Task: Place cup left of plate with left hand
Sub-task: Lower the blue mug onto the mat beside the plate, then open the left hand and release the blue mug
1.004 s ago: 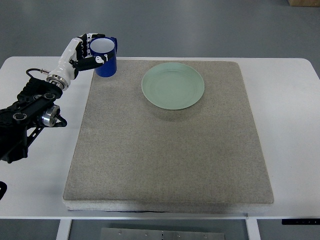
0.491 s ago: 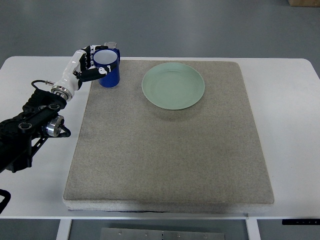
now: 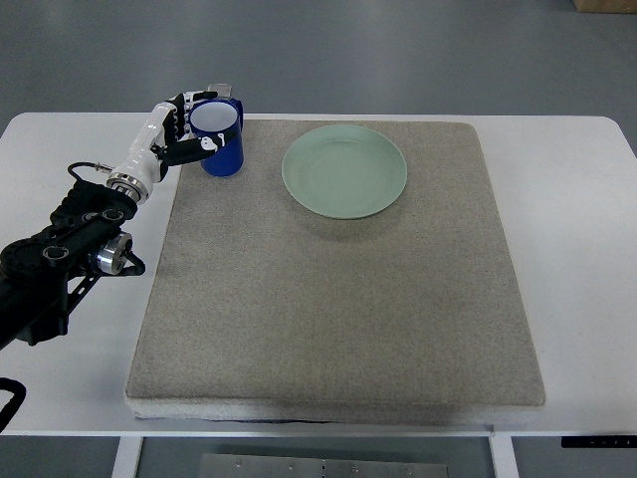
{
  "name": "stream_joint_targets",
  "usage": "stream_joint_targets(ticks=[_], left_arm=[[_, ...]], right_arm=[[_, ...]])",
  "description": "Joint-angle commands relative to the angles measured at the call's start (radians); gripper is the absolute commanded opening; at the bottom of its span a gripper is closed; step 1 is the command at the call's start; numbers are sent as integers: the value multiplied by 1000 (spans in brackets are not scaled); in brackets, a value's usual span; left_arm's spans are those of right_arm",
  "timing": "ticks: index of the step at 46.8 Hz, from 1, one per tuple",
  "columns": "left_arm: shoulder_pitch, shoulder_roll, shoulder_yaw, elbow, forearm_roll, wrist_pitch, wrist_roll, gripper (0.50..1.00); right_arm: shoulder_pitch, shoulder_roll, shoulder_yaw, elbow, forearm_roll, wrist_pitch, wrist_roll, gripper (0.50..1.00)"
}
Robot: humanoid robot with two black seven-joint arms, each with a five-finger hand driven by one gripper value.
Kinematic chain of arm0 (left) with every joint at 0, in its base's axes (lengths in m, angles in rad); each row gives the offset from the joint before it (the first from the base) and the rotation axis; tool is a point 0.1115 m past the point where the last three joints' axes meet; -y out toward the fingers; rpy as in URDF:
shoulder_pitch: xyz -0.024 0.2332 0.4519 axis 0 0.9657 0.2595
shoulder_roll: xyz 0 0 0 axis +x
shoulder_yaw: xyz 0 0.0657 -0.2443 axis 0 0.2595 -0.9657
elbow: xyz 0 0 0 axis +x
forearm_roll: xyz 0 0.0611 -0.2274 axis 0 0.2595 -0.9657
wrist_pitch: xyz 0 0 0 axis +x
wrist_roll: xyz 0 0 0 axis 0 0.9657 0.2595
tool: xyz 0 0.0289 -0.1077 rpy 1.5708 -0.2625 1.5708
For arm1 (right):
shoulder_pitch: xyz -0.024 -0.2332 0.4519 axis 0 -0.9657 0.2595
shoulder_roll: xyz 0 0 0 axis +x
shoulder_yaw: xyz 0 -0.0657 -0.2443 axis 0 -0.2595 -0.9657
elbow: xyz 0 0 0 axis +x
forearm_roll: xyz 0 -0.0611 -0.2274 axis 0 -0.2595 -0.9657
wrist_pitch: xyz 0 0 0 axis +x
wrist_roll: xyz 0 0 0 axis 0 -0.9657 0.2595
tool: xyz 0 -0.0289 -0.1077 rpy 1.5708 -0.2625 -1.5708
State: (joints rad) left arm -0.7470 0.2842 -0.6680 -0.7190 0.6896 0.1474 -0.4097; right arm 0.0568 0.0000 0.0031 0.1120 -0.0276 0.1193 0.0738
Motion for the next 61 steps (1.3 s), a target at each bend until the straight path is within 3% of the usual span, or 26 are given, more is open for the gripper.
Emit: stream_joint_targets(ticks=[1, 13, 19, 22, 27, 40, 61], left_arm=[[6, -8, 1, 1, 1, 0, 0, 808], [8, -8, -1, 1, -5, 0, 0, 846], [8, -8, -1, 1, -10, 0, 0, 889], [8, -8, -1, 1, -12, 0, 0, 934], [9, -10, -2, -2, -12, 0, 0, 958], [2, -5, -21, -13, -13, -3, 2, 990], [-26, 50, -151, -48, -188, -46, 2, 996]], right_arm=[[0, 0, 0, 0, 0, -1, 0, 934], [0, 0, 0, 0, 0, -1, 0, 934], [0, 0, 0, 0, 0, 0, 0, 934], [0, 0, 0, 0, 0, 0, 0, 934], [0, 0, 0, 0, 0, 0, 0, 934], [0, 0, 0, 0, 0, 0, 0, 934], [0, 0, 0, 0, 0, -1, 0, 934]])
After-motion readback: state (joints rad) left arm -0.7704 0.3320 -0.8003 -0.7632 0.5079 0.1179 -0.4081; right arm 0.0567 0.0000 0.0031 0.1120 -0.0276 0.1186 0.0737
